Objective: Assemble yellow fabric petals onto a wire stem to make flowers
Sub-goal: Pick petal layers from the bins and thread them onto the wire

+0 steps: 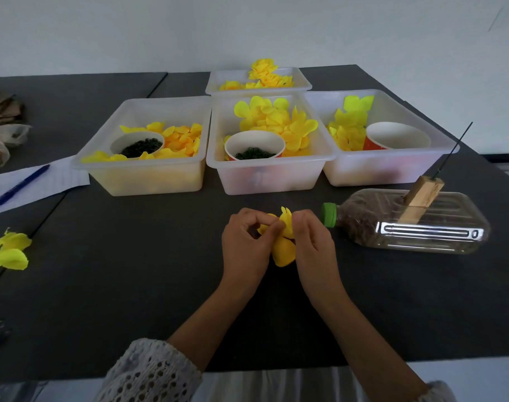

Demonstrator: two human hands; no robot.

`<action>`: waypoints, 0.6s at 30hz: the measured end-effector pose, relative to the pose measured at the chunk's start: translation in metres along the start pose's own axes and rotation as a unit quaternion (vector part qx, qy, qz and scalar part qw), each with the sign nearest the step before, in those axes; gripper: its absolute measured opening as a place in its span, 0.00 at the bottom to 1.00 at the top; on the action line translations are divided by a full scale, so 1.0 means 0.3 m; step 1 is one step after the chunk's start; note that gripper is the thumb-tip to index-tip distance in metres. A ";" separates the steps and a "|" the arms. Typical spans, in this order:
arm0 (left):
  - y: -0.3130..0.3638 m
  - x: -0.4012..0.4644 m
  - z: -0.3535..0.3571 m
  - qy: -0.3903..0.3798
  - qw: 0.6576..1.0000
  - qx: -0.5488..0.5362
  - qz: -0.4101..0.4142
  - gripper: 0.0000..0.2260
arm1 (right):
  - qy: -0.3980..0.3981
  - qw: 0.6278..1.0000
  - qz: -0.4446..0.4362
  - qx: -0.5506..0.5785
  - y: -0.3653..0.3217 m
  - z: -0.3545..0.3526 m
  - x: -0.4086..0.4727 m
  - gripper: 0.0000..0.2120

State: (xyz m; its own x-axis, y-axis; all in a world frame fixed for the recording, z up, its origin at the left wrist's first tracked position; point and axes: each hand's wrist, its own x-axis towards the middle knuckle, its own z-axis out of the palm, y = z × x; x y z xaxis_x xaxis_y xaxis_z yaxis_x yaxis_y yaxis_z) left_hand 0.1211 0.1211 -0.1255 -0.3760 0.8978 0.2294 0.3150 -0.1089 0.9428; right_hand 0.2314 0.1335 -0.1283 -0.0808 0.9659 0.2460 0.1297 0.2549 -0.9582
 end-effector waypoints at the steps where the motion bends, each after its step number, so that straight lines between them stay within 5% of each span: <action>1: 0.000 -0.001 0.001 -0.003 1.000 0.008 0.014 0.02 | -0.002 1.000 -0.003 -0.019 -0.003 -0.001 0.002 0.15; 8: -0.006 0.013 -0.019 0.019 0.996 -0.081 -0.028 0.04 | 0.014 0.995 0.057 0.085 0.013 -0.025 0.025 0.15; 11: 0.008 0.044 -0.069 0.084 0.979 -0.177 -0.047 0.06 | 0.063 0.991 0.087 0.076 0.023 -0.029 0.027 0.15; 15: 0.087 0.103 -0.209 0.168 0.951 -0.257 0.029 0.08 | 0.061 0.993 0.084 0.058 0.030 -0.030 0.024 0.15; 18: 0.186 0.213 -0.281 0.166 0.965 -0.139 0.145 0.04 | 0.024 0.996 0.078 0.024 0.025 -0.023 0.022 0.13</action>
State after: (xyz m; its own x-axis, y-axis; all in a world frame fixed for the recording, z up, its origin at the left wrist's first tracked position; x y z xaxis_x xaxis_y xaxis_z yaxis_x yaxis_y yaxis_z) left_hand 0.0412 0.1363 -0.0379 -0.5805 0.6308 0.5149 0.2197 -0.4875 0.8450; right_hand 0.2386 0.1421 -0.1329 -0.0158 0.9950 0.0982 0.0899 0.0993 -0.9910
